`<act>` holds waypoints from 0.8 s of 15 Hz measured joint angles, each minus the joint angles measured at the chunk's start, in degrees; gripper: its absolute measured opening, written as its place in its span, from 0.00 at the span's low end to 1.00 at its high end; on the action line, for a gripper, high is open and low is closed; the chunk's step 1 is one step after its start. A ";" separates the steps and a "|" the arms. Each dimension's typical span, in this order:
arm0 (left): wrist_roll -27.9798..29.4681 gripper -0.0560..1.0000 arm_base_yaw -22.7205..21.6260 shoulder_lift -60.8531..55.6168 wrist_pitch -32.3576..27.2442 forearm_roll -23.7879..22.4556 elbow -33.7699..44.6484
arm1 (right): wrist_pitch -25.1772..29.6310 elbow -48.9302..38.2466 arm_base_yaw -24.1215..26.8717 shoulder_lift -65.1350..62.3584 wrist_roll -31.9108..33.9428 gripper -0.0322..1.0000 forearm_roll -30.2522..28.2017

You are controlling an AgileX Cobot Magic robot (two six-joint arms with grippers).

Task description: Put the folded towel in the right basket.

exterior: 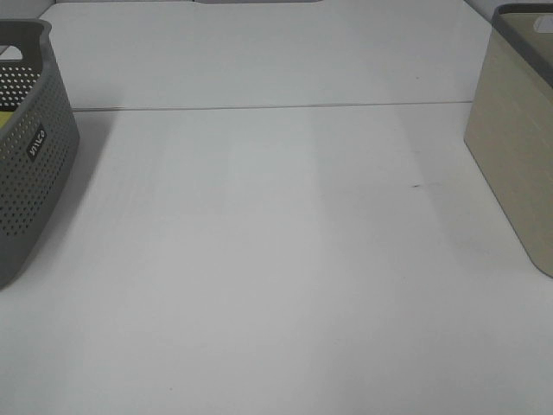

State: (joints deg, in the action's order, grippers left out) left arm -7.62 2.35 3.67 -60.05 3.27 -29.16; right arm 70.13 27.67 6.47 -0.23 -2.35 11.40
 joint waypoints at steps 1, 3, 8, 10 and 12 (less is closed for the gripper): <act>0.00 0.99 0.00 0.00 0.00 0.00 0.00 | 0.00 -1.20 0.00 0.00 1.03 0.98 1.95; 0.00 0.99 0.00 0.00 0.00 0.00 0.00 | 0.00 -1.83 0.00 0.00 1.55 0.98 2.92; 0.00 0.99 0.00 0.00 0.00 0.00 0.00 | -0.34 0.17 0.00 0.00 0.11 0.98 -3.15; 0.00 0.99 0.00 0.00 0.00 0.00 0.00 | -1.60 0.17 0.00 0.00 -0.11 0.98 -6.36; 0.00 0.99 0.00 0.00 0.00 -0.06 0.00 | -2.81 0.17 0.00 0.00 -0.46 0.98 -7.91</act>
State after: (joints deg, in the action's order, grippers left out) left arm -7.62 2.35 3.67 -60.05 3.21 -29.16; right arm 67.32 27.85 6.47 -0.23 -2.81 3.50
